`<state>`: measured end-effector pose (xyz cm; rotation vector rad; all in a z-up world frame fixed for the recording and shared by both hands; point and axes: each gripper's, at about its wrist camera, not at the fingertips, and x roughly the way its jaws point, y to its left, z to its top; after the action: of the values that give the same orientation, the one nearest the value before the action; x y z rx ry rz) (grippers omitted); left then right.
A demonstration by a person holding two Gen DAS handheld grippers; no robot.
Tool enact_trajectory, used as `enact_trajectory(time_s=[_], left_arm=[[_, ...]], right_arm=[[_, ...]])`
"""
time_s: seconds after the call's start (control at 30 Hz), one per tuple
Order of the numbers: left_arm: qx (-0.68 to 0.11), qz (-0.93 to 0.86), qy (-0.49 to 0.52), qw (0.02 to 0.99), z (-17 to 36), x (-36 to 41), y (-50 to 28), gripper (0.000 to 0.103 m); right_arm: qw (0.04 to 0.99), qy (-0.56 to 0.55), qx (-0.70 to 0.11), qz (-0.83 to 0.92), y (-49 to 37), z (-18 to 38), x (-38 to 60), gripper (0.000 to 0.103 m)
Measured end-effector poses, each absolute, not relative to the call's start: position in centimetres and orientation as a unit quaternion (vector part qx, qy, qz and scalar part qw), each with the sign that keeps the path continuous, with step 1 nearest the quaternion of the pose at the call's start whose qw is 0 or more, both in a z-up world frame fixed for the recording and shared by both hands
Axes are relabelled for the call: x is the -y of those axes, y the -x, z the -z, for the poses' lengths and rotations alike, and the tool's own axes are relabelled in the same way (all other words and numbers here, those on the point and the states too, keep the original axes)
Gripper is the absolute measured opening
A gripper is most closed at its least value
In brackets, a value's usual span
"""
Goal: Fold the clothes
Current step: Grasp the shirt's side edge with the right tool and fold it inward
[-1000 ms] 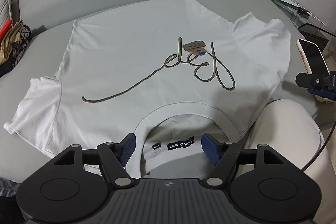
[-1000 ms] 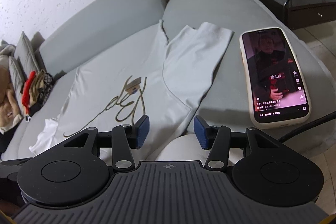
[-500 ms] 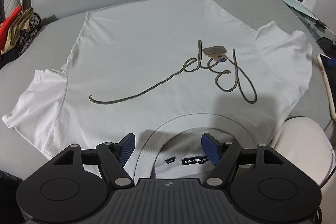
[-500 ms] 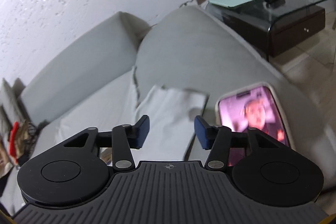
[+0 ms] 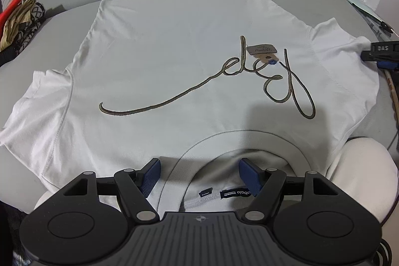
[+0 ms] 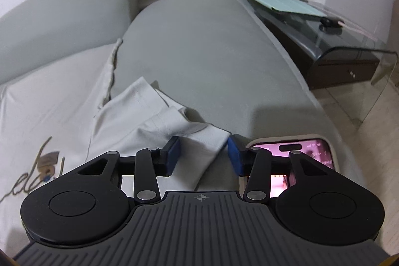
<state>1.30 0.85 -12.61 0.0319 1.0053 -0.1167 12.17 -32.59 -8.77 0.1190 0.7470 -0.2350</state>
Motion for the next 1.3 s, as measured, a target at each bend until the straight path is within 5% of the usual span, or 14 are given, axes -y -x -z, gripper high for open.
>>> enact_trajectory(time_s=[0.03,0.07,0.3,0.63,0.83,0.97,1.03,1.1,1.17,1.3], left_arm=[[-0.481,0.056,-0.015,0.875,12.6,-0.9,-1.3,0.069],[-0.481,0.057,-0.014,0.875,12.6,-0.9,-1.3,0.069],[-0.477,0.054,0.010,0.877,12.4,-1.9,-1.0,0.069],[-0.455,0.059,0.034,0.888,11.3,-2.9,0.1,0.069],[-0.449,0.053,0.051,0.891,11.0,-3.9,0.4,0.069],[-0.448,0.051,0.056,0.891,11.0,-4.2,0.5,0.069],[-0.448,0.049,0.058,0.891,11.0,-4.4,0.5,0.069],[-0.449,0.048,0.059,0.891,11.0,-4.5,0.6,0.069],[-0.450,0.047,0.059,0.890,11.0,-4.5,0.5,0.069],[-0.453,0.051,0.056,0.888,11.2,-4.1,0.4,0.069]], right_arm=[[0.923,-0.072,-0.356,0.123,-11.9,8.9,32.9,0.003],[0.924,-0.102,-0.347,0.124,-11.4,8.7,33.5,0.002],[0.947,-0.174,-0.253,0.097,-7.5,5.4,34.7,0.001],[0.964,0.047,-0.261,-0.002,-7.6,2.5,25.1,0.002],[0.917,0.260,-0.285,-0.105,-5.2,6.0,16.9,0.002],[0.881,0.297,-0.333,-0.155,-4.2,8.9,15.1,0.004],[0.875,0.276,-0.359,-0.172,-3.6,9.1,15.1,0.030],[0.884,0.227,-0.372,-0.168,-3.2,8.2,16.6,0.043],[0.900,0.169,-0.373,-0.150,-3.1,6.9,18.8,0.042],[0.916,0.111,-0.379,-0.073,-4.4,6.6,23.1,0.023]])
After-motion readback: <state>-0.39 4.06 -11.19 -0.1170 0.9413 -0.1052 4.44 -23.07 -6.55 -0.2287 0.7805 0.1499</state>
